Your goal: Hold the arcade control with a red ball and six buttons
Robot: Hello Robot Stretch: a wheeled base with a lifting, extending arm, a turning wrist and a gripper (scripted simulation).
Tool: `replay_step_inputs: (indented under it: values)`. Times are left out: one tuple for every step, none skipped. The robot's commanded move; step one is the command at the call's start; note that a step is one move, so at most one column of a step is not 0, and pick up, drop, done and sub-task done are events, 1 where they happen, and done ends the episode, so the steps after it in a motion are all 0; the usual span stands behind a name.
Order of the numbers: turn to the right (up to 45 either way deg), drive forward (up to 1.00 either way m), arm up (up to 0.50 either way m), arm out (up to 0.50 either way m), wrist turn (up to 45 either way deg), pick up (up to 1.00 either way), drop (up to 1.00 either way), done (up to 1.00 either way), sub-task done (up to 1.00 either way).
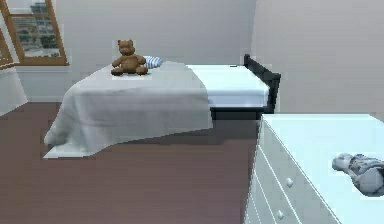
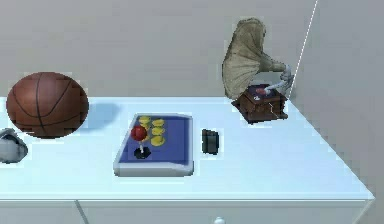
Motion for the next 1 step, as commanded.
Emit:
replay_step_inputs:
  values:
    - [0.0,0.00,0.50,0.00,0.0,0.00,0.00,0.00,0.00]
